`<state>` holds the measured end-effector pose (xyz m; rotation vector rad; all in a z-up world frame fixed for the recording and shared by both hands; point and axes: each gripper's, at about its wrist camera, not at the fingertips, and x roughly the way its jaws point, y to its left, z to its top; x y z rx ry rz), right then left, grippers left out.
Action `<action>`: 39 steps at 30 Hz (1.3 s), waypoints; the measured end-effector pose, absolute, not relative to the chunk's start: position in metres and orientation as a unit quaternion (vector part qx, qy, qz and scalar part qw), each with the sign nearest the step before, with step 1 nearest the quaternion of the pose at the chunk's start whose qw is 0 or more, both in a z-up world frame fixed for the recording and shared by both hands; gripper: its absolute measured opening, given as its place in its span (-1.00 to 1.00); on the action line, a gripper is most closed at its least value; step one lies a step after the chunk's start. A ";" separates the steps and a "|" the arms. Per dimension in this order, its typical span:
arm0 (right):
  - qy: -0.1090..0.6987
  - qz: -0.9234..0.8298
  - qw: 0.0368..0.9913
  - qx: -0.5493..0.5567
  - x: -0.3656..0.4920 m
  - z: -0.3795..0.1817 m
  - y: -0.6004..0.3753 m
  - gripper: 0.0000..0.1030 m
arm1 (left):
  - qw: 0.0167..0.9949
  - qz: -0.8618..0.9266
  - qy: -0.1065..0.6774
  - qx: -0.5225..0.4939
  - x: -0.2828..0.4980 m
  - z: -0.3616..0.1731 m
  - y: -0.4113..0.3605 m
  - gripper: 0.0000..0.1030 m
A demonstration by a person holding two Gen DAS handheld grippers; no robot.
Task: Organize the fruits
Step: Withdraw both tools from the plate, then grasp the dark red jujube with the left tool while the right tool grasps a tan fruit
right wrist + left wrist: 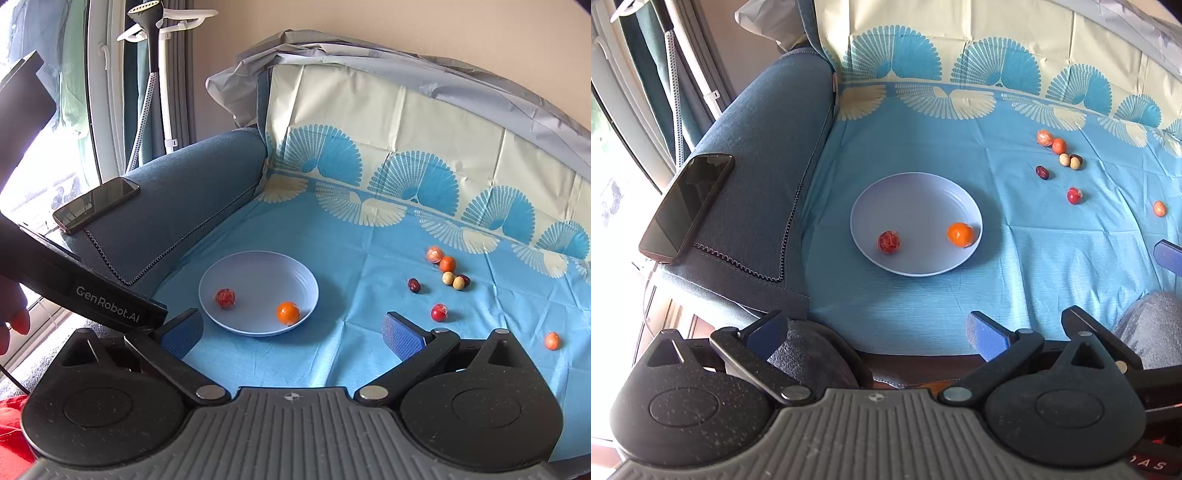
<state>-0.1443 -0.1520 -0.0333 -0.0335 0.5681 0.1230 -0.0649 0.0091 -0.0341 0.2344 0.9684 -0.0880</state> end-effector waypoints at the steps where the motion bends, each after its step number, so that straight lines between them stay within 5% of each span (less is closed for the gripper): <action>1: 0.280 0.060 0.958 -0.016 -0.145 -0.033 -0.152 0.99 | 0.878 -0.042 0.464 0.112 -0.065 -0.034 0.009 0.99; 25: 0.295 0.046 0.954 0.017 -0.130 -0.047 -0.168 0.99 | 0.862 -0.051 0.490 0.124 -0.046 -0.044 -0.010 0.99; 39: 0.280 -0.073 0.955 0.069 -0.101 -0.062 -0.265 0.99 | 0.854 -0.079 0.498 0.132 0.018 -0.052 -0.080 0.99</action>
